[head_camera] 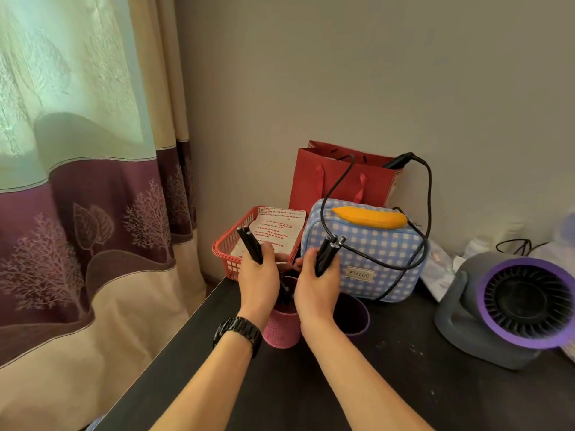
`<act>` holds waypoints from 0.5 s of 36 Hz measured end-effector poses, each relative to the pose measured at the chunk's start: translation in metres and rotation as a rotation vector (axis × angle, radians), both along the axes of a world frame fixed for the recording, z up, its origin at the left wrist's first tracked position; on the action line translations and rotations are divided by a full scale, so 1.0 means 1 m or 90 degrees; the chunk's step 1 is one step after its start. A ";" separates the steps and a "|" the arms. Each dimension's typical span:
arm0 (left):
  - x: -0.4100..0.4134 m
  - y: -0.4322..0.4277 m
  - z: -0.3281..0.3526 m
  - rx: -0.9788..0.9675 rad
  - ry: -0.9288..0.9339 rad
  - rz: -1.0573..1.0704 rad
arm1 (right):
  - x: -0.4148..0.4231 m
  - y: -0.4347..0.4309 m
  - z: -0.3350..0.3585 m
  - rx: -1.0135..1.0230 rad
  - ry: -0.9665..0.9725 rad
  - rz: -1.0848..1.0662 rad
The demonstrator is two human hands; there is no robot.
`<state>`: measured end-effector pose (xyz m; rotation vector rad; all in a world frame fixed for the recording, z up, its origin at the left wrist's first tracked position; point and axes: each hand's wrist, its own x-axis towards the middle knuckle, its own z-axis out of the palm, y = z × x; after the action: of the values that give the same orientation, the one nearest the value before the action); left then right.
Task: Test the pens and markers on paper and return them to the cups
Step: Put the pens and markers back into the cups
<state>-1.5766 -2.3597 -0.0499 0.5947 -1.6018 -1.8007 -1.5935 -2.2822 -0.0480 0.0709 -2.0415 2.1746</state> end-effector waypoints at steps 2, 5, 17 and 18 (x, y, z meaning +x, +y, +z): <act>0.003 0.002 -0.010 -0.023 -0.044 -0.016 | 0.003 -0.001 0.001 0.006 -0.010 0.013; 0.006 0.005 -0.018 -0.021 -0.061 -0.011 | 0.005 -0.002 0.001 0.011 -0.025 0.035; 0.020 0.008 -0.014 -0.086 0.031 -0.144 | 0.009 0.004 0.009 0.001 -0.041 0.109; 0.022 0.008 -0.014 -0.089 0.035 -0.154 | 0.009 0.003 0.009 0.021 -0.034 0.107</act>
<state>-1.5550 -2.3515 -0.0636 0.2946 -1.8064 -1.8376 -1.5849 -2.2787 -0.0389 0.1963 -2.1746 2.2618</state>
